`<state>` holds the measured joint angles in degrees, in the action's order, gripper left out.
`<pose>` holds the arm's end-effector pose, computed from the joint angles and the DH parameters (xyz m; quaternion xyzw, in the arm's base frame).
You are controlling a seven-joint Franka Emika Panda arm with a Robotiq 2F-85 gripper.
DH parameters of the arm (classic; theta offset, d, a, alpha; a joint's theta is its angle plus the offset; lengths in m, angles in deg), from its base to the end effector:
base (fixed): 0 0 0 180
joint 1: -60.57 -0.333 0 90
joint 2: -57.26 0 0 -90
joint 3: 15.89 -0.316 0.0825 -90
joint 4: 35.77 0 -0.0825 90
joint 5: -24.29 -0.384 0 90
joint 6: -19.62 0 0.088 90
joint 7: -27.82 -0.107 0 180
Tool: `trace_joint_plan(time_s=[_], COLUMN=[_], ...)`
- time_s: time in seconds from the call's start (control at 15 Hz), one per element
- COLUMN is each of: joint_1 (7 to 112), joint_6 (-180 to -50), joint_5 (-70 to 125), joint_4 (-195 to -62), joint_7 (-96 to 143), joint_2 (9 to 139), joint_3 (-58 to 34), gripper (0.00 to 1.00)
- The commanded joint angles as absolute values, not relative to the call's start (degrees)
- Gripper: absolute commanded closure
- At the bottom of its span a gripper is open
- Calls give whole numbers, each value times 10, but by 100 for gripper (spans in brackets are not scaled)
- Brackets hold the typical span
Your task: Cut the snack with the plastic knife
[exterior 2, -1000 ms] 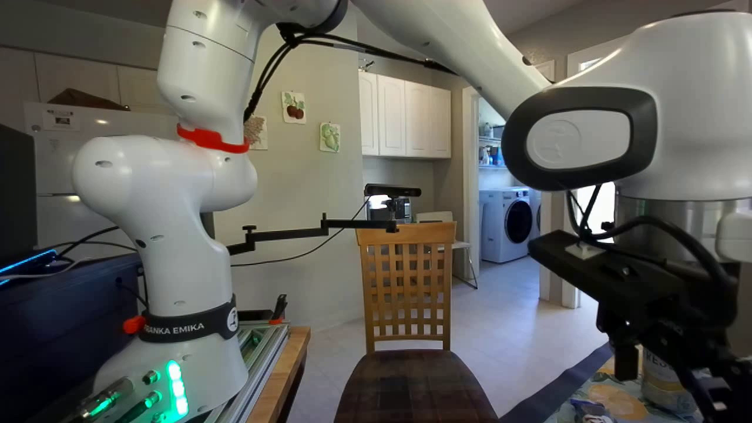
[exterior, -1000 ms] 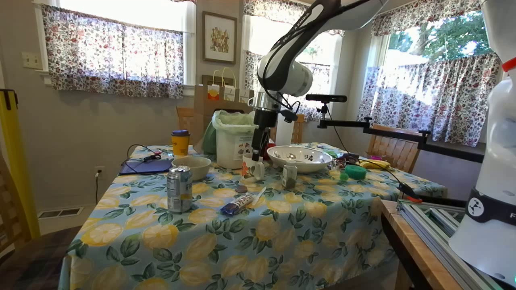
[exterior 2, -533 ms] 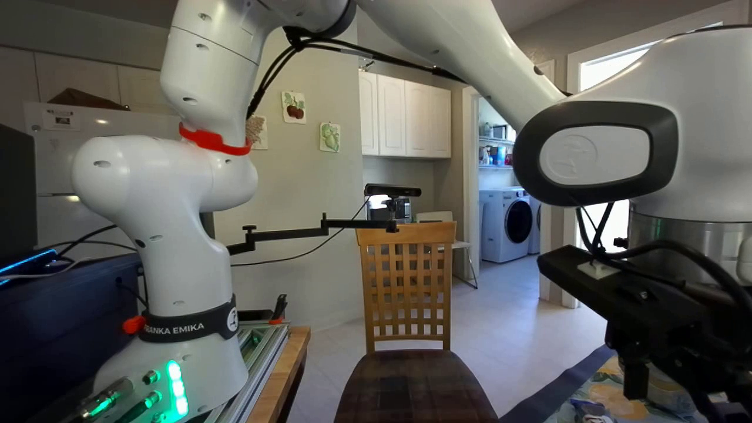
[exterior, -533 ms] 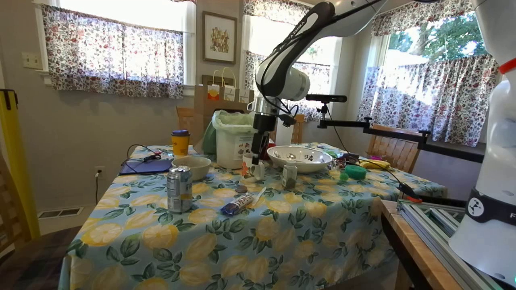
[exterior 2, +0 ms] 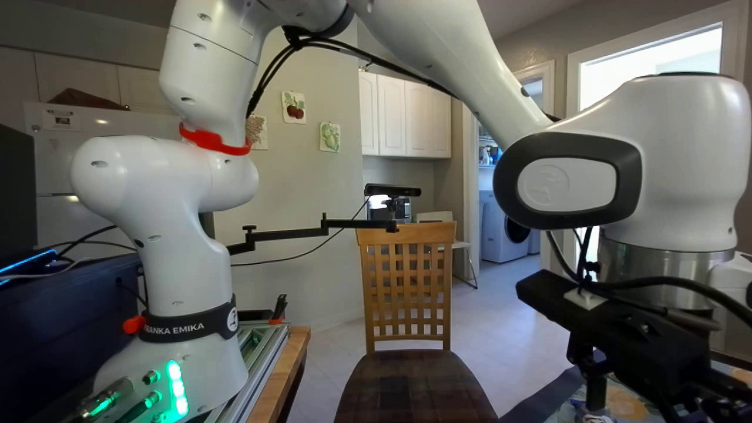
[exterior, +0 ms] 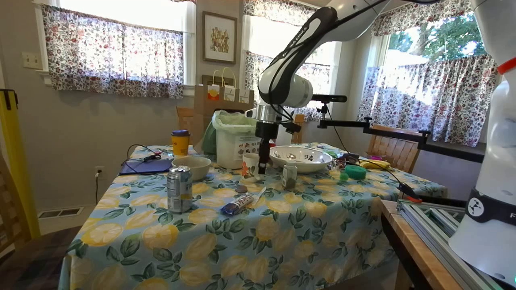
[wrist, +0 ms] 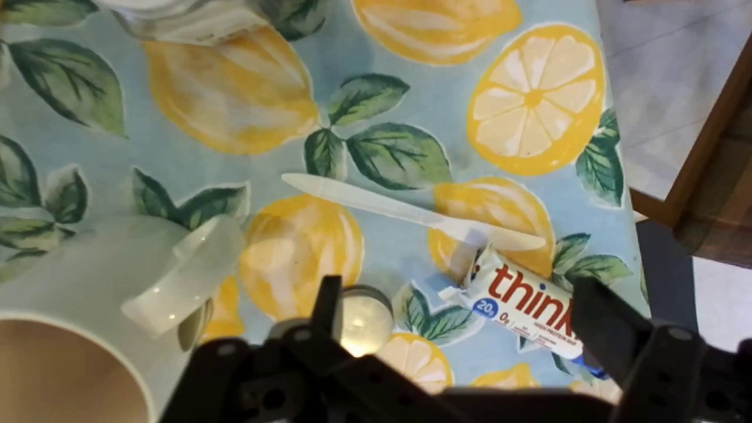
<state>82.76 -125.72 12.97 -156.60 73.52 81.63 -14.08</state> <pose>0.5295 -0.2381 0.2118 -0.9928 -0.1092 -0.0299 0.0398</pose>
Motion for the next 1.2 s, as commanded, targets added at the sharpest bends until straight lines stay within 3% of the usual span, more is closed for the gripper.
trace_joint_plan(time_s=[0.0,0.33,1.13], joint_1=[847,857,853], joint_6=[-1305,-1381,-1382], joint_5=[146,178,198], joint_4=[-1601,-1628,-1615], joint_7=[839,926,946], joint_2=[818,834,836], joint_3=[-154,-163,-177], gripper=[0,0,0])
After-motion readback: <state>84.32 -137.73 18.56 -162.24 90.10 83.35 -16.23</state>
